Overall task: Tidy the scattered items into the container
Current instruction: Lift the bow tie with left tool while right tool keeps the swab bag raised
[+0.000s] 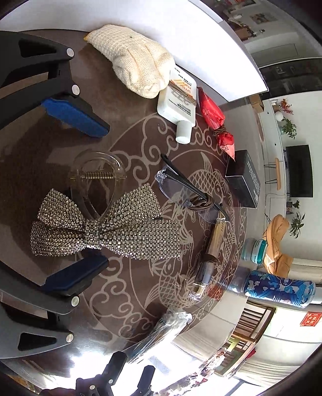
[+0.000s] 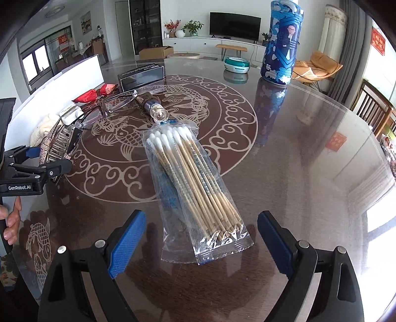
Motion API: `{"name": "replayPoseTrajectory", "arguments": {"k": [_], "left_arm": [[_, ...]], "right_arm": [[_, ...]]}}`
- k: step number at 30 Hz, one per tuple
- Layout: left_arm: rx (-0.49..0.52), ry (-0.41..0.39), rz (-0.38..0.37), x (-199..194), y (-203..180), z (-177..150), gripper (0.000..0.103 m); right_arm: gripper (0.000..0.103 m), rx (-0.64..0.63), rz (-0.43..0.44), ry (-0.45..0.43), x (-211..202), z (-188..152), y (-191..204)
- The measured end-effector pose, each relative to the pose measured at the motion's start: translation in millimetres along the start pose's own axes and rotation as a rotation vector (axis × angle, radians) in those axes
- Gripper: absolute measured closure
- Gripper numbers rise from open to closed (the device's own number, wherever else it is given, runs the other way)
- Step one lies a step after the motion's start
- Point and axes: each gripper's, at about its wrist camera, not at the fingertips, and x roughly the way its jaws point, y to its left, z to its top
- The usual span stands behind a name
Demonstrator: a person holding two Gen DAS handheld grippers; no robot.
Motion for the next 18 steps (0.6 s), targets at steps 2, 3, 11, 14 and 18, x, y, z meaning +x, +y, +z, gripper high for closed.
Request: {"name": "replayPoseTrajectory", "arguments": {"k": [2, 3, 11, 14, 18], "left_arm": [[0.023, 0.001, -0.018, 0.9, -4.9, 2.2, 0.007], [0.041, -0.003, -0.022, 0.1, -8.2, 2.5, 0.016], [0.097, -0.001, -0.057, -10.6, -17.0, -0.4, 0.052], [0.074, -0.006, -0.077, -17.5, -14.7, -8.3, 0.052], [0.032, -0.034, -0.111, -35.2, -13.6, -19.1, 0.052]], "right_arm": [[0.011, -0.029, 0.007, 0.025, 4.0, 16.3, -3.3], [0.011, -0.037, 0.013, 0.036, 6.3, 25.3, -5.5], [0.038, -0.146, 0.106, 0.199, 44.4, 57.4, 5.8], [0.069, -0.15, 0.103, 0.196, 38.2, 57.4, 10.2], [0.07, -0.134, 0.101, 0.168, 18.1, 51.2, 9.6]]}}
